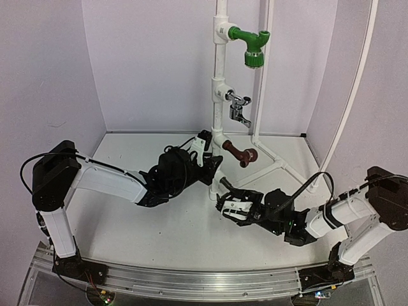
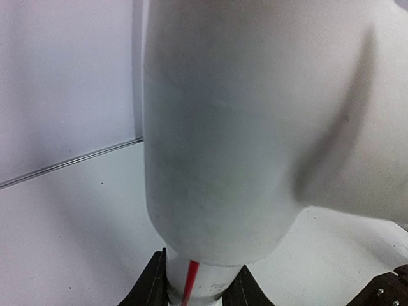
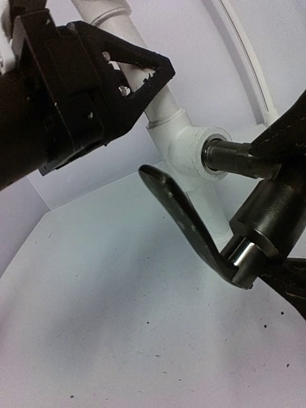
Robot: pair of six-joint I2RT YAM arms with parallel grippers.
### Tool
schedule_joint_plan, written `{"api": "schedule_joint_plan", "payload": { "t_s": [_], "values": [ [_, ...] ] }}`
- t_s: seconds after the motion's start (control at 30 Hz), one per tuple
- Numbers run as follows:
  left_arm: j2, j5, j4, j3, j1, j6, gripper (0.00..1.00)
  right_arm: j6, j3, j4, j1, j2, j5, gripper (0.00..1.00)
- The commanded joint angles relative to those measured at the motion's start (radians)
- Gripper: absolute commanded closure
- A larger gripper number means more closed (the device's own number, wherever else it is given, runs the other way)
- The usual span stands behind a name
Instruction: Install the water faucets
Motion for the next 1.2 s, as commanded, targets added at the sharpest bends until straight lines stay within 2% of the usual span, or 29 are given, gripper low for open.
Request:
{"api": "schedule_joint_plan", "payload": {
  "t_s": [0.0,0.17,0.37,0.67,0.7,0.8,0.87,0.93,1.07,1.17],
  "values": [
    [0.024,-0.019,-0.164,-0.021,0.013,-0.082,1.0,0.524,-0.006,0.166,-0.026,0.026,0.092,0.9],
    [0.016,-0.02,-0.164,-0.025,0.013,-0.086,1.0,0.821,-0.013,0.209,-0.044,0.032,0.113,0.99],
    [0.013,-0.022,-0.164,-0.027,0.013,-0.09,1.0,1.2,-0.033,0.223,-0.088,0.019,0.096,1.0],
    [0.015,-0.023,-0.164,-0.027,0.013,-0.09,1.0,1.525,-0.106,0.263,-0.143,-0.004,0.084,0.98],
    [0.016,-0.022,-0.165,-0.026,0.013,-0.09,1.0,1.51,-0.106,0.261,-0.144,-0.008,0.07,0.91],
    [0.012,-0.021,-0.166,-0.027,0.013,-0.089,1.0,1.445,-0.123,0.239,-0.144,-0.04,0.027,0.56],
    [0.008,-0.016,-0.166,-0.029,0.013,-0.087,1.0,1.387,-0.126,0.154,-0.143,-0.108,-0.014,0.34],
    [0.002,-0.006,-0.167,-0.031,0.013,-0.087,1.0,1.308,-0.112,-0.005,-0.143,-0.202,-0.056,0.19],
    [-0.005,0.013,-0.173,-0.032,0.013,-0.092,1.0,1.152,-0.045,-0.405,-0.143,-0.405,-0.075,0.02],
    [-0.012,0.021,-0.185,-0.028,0.013,-0.103,0.97,1.111,0.019,-0.717,-0.143,-0.531,-0.022,0.02]
  ]
}}
